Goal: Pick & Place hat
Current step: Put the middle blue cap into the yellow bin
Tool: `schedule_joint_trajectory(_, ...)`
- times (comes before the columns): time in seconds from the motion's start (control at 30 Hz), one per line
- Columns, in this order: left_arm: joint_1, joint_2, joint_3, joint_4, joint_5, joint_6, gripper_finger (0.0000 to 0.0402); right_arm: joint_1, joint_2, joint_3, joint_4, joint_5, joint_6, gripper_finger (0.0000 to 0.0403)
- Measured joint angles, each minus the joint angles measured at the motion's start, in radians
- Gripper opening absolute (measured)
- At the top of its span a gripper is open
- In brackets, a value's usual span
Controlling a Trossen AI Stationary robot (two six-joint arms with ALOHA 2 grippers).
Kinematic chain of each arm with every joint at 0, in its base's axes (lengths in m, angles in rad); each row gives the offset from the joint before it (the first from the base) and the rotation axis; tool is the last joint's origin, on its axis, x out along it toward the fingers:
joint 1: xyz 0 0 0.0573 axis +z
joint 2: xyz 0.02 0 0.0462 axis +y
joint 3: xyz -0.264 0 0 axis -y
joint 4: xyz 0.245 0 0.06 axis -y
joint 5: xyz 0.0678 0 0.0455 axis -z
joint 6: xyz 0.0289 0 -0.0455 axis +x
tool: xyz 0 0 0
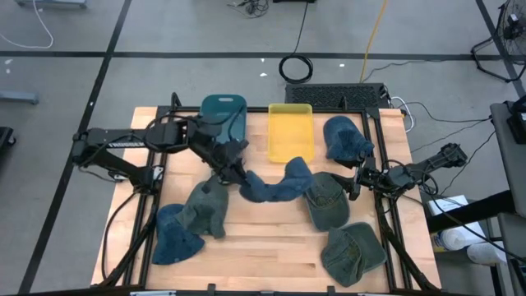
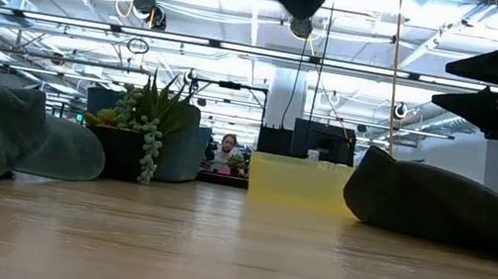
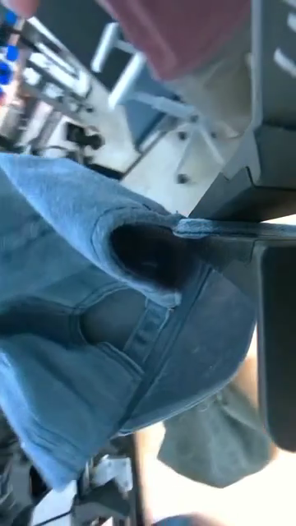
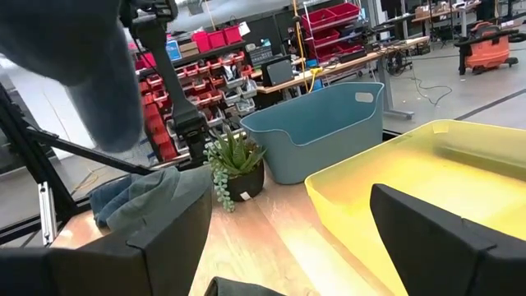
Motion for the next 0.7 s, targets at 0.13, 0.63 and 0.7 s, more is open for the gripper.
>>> schedule_joint_trajectory(0.13, 0.019, -0.037, -0.095, 0.17, 0.024, -0.095, 0.0012, 0.0, 0.0, 0.0, 0.0, 0.0, 0.0, 0.032)
schedule_joint_trajectory(0.63, 0.047, -0.151, -0.512, 0.814, 0.02, -0.505, 0.0012, 0.0, 0.017, 0.0, -0.001, -0.001, 0.0, 0.032)
schedule_joint_trajectory(0.7, 0.051, -0.152, -0.545, 0.903, 0.017, -0.54, 0.0012, 0.0, 0.017, 0.0, 0.001, 0.0, 0.0, 0.032)
